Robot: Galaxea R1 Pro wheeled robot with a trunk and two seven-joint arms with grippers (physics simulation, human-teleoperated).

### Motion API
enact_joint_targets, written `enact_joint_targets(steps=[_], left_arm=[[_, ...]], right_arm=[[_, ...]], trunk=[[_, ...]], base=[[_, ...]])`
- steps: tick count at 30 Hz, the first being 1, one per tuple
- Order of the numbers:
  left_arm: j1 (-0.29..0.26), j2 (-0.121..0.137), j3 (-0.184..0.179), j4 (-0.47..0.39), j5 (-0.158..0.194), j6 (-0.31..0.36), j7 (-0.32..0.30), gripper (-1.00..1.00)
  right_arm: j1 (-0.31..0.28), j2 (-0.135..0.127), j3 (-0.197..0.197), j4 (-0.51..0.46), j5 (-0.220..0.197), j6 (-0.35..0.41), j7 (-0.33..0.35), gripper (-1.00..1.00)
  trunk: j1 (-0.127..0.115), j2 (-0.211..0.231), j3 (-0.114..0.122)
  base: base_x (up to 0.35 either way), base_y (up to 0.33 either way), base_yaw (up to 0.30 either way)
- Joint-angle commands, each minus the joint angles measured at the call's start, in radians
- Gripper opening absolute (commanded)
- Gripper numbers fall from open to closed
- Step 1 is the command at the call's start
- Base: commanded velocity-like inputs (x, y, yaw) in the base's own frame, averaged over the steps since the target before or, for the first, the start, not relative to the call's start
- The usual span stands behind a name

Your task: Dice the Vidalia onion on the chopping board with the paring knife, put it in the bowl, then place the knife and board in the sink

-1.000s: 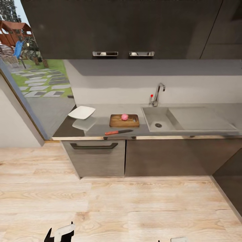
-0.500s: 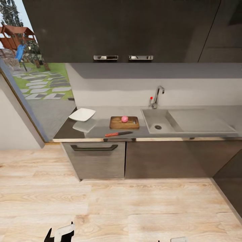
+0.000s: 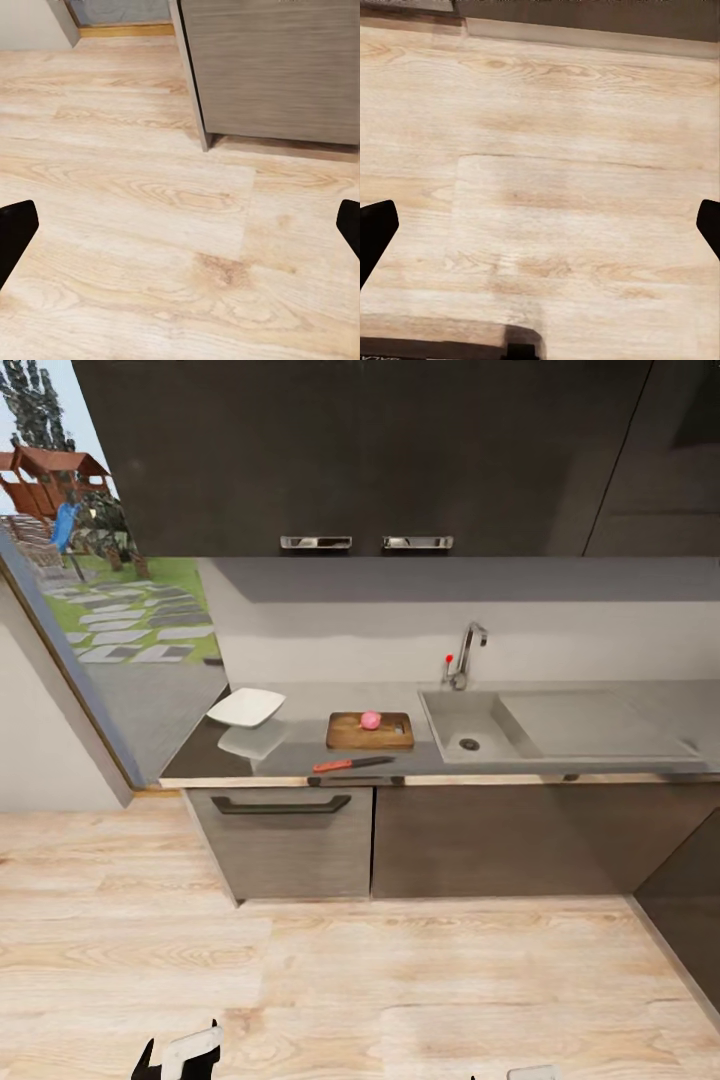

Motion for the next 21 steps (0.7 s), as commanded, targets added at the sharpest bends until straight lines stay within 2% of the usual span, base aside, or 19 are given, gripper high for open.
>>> enact_joint_targets(steps=[1, 21], left_arm=[[-0.002, -0.001, -0.008, 0.004, 0.003, -0.004, 0.005, 1.0], [-0.002, -0.001, -0.008, 0.004, 0.003, -0.004, 0.005, 1.0]], right_arm=[[-0.001, -0.001, 0.009, 0.001, -0.004, -0.003, -0.006, 1.0], [-0.001, -0.001, 0.009, 0.001, -0.004, -0.003, -0.006, 1.0]], trunk=[[0.001, -0.002, 0.0], [0.001, -0.002, 0.028]], base=[[0.0, 0.0, 0.0], [0.0, 0.0, 0.0]])
